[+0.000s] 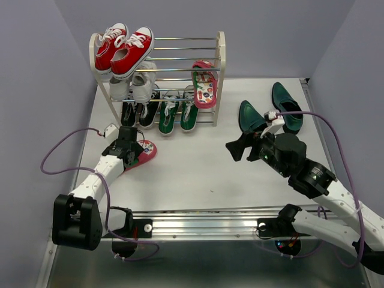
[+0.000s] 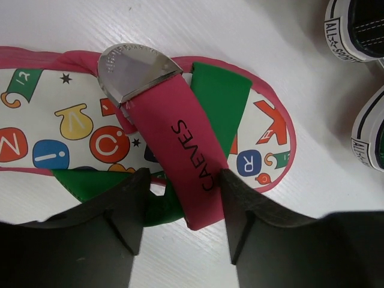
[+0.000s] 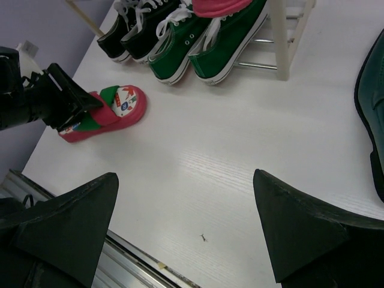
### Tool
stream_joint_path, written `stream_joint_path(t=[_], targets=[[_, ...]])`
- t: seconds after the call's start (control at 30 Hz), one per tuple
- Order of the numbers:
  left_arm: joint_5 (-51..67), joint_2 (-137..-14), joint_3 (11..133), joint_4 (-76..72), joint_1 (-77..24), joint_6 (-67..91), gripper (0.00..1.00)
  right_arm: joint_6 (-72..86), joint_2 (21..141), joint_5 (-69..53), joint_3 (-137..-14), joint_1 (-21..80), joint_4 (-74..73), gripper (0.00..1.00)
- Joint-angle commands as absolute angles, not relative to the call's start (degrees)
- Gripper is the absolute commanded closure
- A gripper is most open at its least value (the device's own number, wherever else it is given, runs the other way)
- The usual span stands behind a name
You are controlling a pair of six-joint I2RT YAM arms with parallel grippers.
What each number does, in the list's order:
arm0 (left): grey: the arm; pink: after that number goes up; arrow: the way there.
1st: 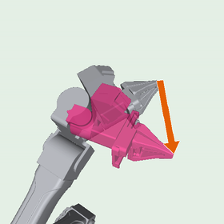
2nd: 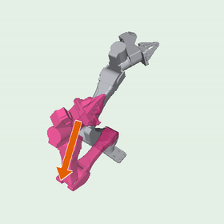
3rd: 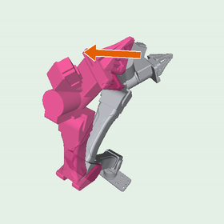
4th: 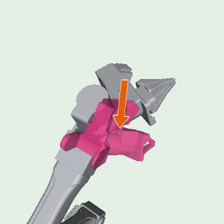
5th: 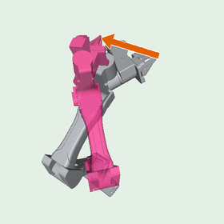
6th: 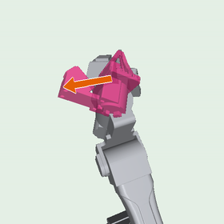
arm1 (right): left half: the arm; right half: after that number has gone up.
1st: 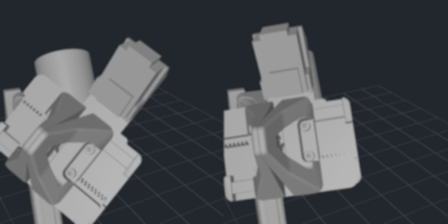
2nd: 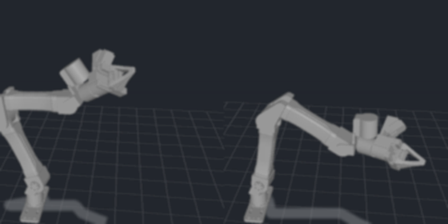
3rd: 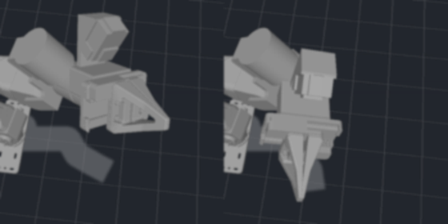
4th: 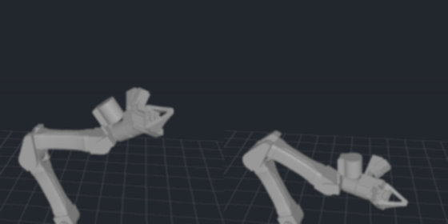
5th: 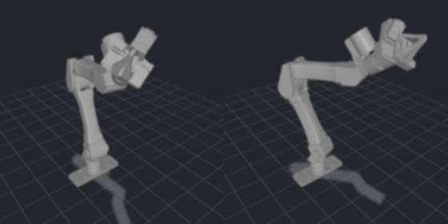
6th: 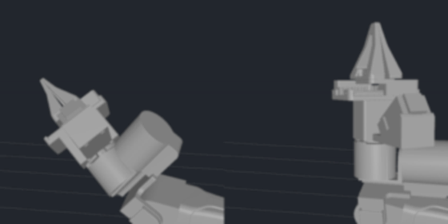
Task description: Place and organize the shoes onto the shoe shelf
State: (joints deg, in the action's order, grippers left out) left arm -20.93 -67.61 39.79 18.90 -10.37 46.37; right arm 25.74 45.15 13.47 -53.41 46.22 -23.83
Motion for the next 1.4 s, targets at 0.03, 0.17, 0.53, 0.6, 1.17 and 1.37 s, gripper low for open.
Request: stream_joint_path(t=[0.03, 0.17, 0.53, 0.6, 1.17, 1.37], targets=[[-18.99, -66.44, 38.32, 16.79, -10.11, 45.26, 0.62, 26.28, 42.72, 16.43, -52.91, 46.67, -23.55, 0.0], [-16.44, -66.18, 38.15, 16.7, -10.2, 44.47, 1.0, 26.28, 42.28, 17.31, -52.56, 46.67, -23.91, 0.0], [-8.09, -48.98, 35.42, 18.11, -19.41, 55.61, 1.0, 27.51, 42.1, 19.25, -51.86, 46.67, -24.17, 0.0], [-8.96, -47.82, 35.59, 18.19, -21.43, 57.47, 1.0, 27.77, 42.36, 19.51, -51.86, 46.67, -24.17, 0.0], [-24.17, -72.49, 51.05, 13.1, -50.53, 81.64, 1.0, 28.48, 43.42, 21.01, -51.68, 46.67, -24.43, 0.0], [-26.72, -84.8, 61.86, 14.76, -55.2, 88.5, 1.0, 29.18, 43.68, 20.83, -51.77, 46.67, -25.14, 0.0]])
